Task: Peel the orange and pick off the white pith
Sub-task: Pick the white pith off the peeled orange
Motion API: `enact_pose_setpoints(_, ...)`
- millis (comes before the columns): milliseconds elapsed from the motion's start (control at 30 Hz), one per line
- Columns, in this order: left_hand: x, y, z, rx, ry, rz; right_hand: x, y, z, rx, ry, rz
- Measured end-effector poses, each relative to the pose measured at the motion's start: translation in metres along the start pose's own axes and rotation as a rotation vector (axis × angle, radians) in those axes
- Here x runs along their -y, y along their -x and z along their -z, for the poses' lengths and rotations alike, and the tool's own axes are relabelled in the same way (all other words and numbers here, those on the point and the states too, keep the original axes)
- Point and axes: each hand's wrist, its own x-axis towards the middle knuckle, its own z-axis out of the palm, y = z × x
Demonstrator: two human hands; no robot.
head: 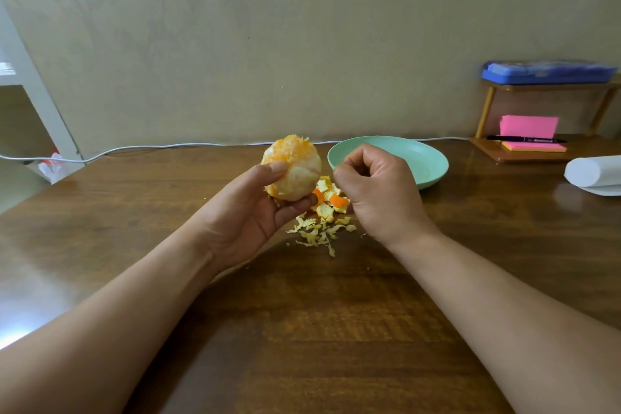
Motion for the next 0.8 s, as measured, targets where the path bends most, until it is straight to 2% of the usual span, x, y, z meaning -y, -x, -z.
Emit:
enact_pose_setpoints(100, 0.000, -0.001, 0.002, -0.027, -0.006, 0.006, -0.003, -0.003, 0.002, 0.031, 0.051, -0.002)
enact_pose_setpoints(300, -0.003, -0.004, 0.006, -0.077, -0.010, -0.008, -0.003, 0.006, -0.005, 0.246, 0.324, 0.052)
enact_pose_setpoints(400, -0.005, -0.004, 0.011, -0.106, -0.048, -0.024, 0.001, 0.005, -0.003, 0.246, 0.443, 0.078)
enact_pose_setpoints(600, -0.006, -0.002, 0.013, -0.061, -0.066, 0.029, 0.005, 0.003, -0.001, 0.286, 0.492, 0.165)
enact_pose_setpoints(800, -0.005, -0.001, 0.013, -0.027, -0.085, 0.063, 0.005, 0.001, -0.001, 0.210, 0.479, 0.169)
